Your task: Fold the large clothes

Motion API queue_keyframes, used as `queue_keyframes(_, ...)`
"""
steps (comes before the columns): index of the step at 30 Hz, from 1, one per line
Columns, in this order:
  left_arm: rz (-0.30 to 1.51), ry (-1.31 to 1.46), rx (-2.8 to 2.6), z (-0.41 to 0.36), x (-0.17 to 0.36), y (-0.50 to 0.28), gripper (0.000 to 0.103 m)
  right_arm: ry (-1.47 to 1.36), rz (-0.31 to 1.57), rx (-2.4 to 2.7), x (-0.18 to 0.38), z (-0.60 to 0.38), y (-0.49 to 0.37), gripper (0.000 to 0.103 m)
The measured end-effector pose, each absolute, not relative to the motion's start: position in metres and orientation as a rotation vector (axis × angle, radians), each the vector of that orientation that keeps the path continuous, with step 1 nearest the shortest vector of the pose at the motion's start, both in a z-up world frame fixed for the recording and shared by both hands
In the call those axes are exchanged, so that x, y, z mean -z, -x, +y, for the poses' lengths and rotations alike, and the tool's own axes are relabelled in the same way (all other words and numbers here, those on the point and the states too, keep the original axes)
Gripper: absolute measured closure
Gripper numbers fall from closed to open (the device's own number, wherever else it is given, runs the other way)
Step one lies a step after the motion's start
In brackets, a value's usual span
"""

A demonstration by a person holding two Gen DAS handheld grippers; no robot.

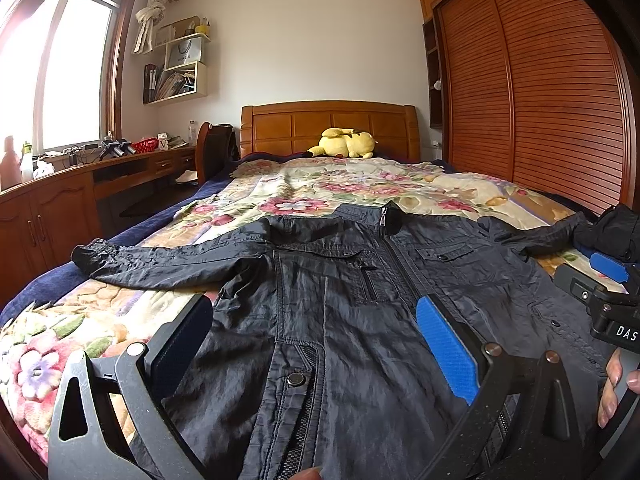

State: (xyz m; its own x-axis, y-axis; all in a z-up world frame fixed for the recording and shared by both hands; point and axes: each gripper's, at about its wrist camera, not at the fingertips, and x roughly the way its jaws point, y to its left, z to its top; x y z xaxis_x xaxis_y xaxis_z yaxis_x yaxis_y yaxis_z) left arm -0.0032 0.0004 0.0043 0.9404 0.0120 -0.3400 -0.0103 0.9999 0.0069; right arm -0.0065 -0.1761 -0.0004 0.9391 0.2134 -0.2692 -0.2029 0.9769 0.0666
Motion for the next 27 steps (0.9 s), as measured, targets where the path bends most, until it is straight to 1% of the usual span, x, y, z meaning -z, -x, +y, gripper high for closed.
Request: queue_keyframes(27,0.334,-0.007,-0.016,0.0022,-0.0081,0.0034,0.001,-0.044,0.274,-0.211,0.0000,-0.1771,0.0059,0.000)
